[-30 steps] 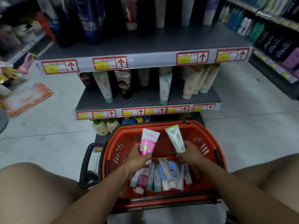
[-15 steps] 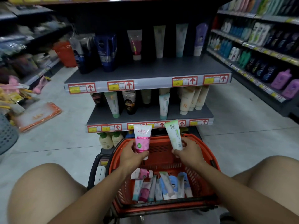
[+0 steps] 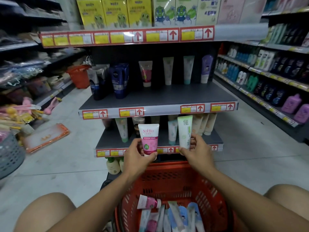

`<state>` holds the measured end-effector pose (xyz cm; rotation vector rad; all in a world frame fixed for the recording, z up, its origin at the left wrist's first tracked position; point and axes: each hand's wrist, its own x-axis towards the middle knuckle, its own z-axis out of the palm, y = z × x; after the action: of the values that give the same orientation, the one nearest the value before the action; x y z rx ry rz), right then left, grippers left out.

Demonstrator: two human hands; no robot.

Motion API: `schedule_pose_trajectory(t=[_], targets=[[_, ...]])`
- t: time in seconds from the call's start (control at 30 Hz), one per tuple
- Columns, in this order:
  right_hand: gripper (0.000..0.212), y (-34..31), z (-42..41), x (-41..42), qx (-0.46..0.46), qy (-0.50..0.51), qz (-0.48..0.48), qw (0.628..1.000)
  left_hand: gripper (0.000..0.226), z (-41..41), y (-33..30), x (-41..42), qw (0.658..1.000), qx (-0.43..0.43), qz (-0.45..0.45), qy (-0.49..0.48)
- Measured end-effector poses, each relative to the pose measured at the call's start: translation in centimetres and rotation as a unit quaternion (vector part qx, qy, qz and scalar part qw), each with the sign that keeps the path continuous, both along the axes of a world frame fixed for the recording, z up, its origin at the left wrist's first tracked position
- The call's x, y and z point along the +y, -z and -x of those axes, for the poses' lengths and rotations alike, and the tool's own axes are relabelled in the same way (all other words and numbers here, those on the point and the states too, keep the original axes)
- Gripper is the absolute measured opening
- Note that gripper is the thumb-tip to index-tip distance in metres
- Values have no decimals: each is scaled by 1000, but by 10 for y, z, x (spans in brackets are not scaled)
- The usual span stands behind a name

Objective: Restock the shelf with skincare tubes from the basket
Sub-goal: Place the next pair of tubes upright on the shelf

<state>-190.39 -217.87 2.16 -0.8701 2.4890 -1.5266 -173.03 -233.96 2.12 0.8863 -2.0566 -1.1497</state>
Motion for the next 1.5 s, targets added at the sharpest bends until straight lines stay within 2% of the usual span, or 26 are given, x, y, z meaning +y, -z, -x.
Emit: schedule_pose_trajectory(t=[0.23, 0.53, 0.73, 1.07, 1.17, 1.23, 1.33, 1.5], targets=[[59, -45, 21, -39, 65, -22, 41, 997, 54, 27, -63, -24, 998, 32, 41, 26], [55, -98, 62, -100, 136, 10, 88, 987, 53, 76, -130, -75, 991, 82, 101, -5], [60, -116, 103, -133, 157, 26, 51, 986, 55, 111, -148, -112, 989, 63, 129, -42], [59, -107, 122, -148, 155, 35, 1, 987, 67, 131, -118, -135, 987, 2, 143, -66], [58, -108, 123, -146, 206, 62, -39, 976, 72, 133, -117, -132, 983, -16, 164, -81], [53, -109, 124, -145, 242, 75, -97, 963, 66, 136, -117, -133, 979, -51, 177, -89], [48, -118, 125, -148, 206, 57, -170, 962, 63, 143, -125, -136, 980, -93, 147, -96], [39, -141, 138, -163, 121, 38, -232, 964, 72, 163, -139, -150, 973, -160, 131, -106]])
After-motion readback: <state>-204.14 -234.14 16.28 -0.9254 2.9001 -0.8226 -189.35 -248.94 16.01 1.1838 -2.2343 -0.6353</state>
